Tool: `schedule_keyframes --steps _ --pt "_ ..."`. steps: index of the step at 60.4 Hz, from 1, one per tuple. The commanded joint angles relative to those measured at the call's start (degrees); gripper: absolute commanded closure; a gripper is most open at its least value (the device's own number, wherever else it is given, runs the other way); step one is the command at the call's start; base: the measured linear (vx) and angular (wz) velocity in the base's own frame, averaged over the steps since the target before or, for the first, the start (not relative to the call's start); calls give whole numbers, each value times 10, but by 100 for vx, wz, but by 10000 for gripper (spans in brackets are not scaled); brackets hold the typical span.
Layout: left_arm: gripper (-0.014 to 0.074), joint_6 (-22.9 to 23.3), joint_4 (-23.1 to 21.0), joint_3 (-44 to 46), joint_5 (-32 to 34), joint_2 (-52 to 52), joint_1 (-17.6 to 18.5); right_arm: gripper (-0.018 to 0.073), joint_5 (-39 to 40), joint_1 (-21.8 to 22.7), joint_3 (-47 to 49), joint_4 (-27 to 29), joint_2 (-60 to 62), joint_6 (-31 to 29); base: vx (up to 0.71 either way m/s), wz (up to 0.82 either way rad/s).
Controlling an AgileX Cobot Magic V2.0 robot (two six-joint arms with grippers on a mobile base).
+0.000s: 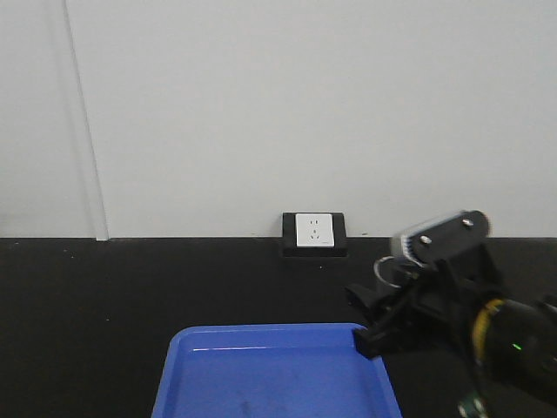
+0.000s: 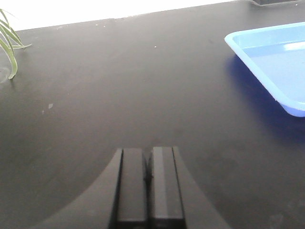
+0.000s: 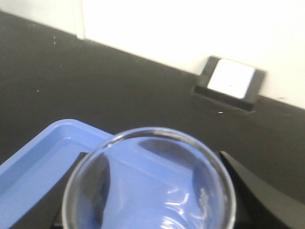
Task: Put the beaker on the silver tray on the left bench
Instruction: 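Lift the beaker with the right gripper out of the blue tray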
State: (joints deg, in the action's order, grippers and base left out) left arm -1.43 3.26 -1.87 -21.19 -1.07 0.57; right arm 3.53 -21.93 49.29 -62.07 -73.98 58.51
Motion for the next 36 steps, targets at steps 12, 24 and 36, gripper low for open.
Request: schedule_keyframes --steps 12,24,36 --pt "595 1 -2 -11 43 -4 3 571 -35 3 -168 -7 235 5 0 0" --pt "595 1 -2 -11 43 -4 3 571 -46 3 -201 -7 319 4 0 0" --pt "595 1 -2 -11 43 -4 3 571 -47 3 -201 -7 366 4 0 0"
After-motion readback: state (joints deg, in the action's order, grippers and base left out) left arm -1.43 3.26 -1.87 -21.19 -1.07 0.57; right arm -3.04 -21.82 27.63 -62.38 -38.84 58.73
